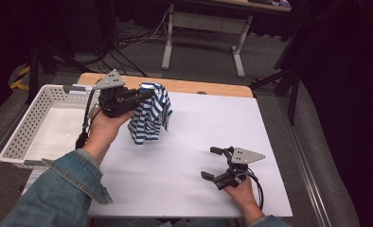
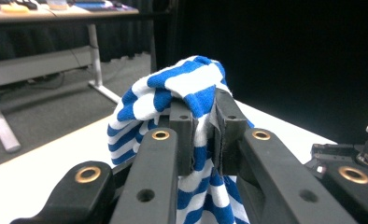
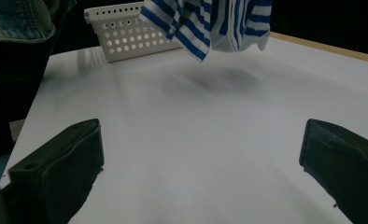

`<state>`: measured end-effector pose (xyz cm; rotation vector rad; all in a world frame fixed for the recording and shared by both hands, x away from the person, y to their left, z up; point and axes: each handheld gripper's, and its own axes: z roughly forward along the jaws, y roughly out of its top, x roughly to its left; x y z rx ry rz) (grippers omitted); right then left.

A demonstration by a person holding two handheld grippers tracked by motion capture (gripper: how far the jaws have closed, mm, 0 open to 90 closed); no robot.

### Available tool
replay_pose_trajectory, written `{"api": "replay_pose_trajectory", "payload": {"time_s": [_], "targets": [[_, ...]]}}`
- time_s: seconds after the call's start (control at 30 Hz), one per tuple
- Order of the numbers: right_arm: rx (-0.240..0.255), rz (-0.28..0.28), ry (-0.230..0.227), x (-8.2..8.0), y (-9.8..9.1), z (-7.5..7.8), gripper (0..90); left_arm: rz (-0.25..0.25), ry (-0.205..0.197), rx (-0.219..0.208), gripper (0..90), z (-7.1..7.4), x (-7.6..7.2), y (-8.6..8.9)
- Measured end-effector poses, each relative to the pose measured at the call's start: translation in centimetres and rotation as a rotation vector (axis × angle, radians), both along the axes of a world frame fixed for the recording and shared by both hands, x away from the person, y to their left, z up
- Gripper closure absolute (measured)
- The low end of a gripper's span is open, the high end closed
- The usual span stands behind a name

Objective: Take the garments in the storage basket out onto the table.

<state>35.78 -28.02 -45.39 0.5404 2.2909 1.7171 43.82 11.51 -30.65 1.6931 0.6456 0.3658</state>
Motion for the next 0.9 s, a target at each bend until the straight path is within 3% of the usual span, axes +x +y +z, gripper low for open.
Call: {"api": "replay_pose_trajectory", "payload": {"time_s": [0.23, 0.33, 0.47, 0.9], "targets": [[0.000, 0.001, -0.001, 0.0, 0.0, 0.0, 0.3, -0.014, 0.038, 0.015, 80.9, -1.7, 0.6, -1.3], [0.002, 0.001, 0.000, 0.0, 0.0, 0.0, 0.3, -0.031, 0.072, 0.024, 80.9, -2.7, 0.8, -2.0], [0.002, 0.002, -0.001, 0.0, 0.0, 0.0, 0.3, -0.053, 0.060, 0.025, 80.5, -3.3, 0.7, -2.7], [0.016, -0.005, 0.002, 0.0, -0.3, 0.1, 0.4, -0.170, 0.128, 0.045, 78.9, -5.2, 0.0, -5.5]]}}
